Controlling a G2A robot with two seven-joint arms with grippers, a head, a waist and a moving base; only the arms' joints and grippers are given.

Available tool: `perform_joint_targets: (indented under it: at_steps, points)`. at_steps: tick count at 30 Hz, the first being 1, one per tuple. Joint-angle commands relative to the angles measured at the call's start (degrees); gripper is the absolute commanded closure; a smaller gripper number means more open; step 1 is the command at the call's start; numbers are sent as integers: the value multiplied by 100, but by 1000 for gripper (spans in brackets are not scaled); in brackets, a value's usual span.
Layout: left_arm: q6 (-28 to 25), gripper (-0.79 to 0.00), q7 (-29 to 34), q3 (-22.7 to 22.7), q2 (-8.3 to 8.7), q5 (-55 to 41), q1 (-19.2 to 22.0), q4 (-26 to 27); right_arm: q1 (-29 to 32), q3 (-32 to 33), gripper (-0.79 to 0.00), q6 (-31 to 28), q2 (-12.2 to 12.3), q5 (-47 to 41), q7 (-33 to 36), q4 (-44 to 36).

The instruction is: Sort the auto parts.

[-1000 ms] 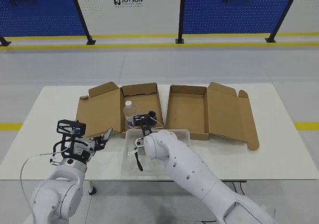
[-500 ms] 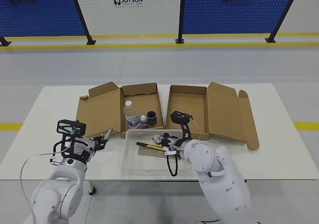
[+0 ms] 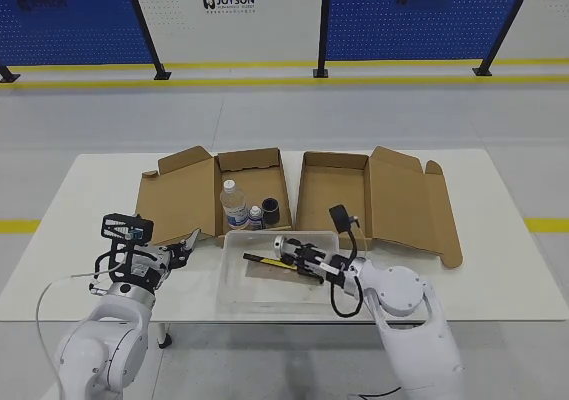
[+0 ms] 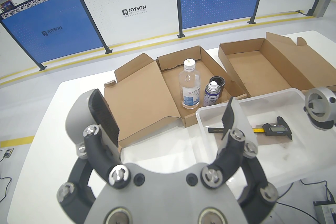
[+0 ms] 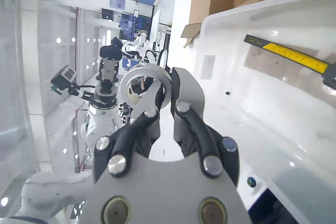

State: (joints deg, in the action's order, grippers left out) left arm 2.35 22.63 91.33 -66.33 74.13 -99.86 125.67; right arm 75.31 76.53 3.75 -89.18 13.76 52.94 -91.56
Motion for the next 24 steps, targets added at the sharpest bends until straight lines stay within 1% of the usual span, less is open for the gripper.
perform_joint_targets:
  at_steps: [1,4,8,10,15,18,20,24]
  points:
    - [0,-785,0,0,0,0,0,0,-66,-6,0,-31,25,35,19,57]
    - [0,-785,0,0,0,0,0,0,-172,-10,0,-14,67,176,18,62]
    - [0,-785,0,0,0,0,0,0,-290,35,0,-28,138,709,-213,-115]
    - [0,-785,0,0,0,0,0,0,-364,64,0,90,182,1226,-375,-246]
    - [0,-785,0,0,0,0,0,0,-692,53,0,737,294,2971,-615,-561]
    - [0,-785,0,0,0,0,0,0,-1035,-22,0,1130,341,3945,-570,-421]
    - [0,-785,0,0,0,0,0,0,-1297,-76,0,1329,363,4454,-471,-192]
    - [0,-785,0,0,0,0,0,0,-1853,-176,0,1447,397,5257,-313,493]
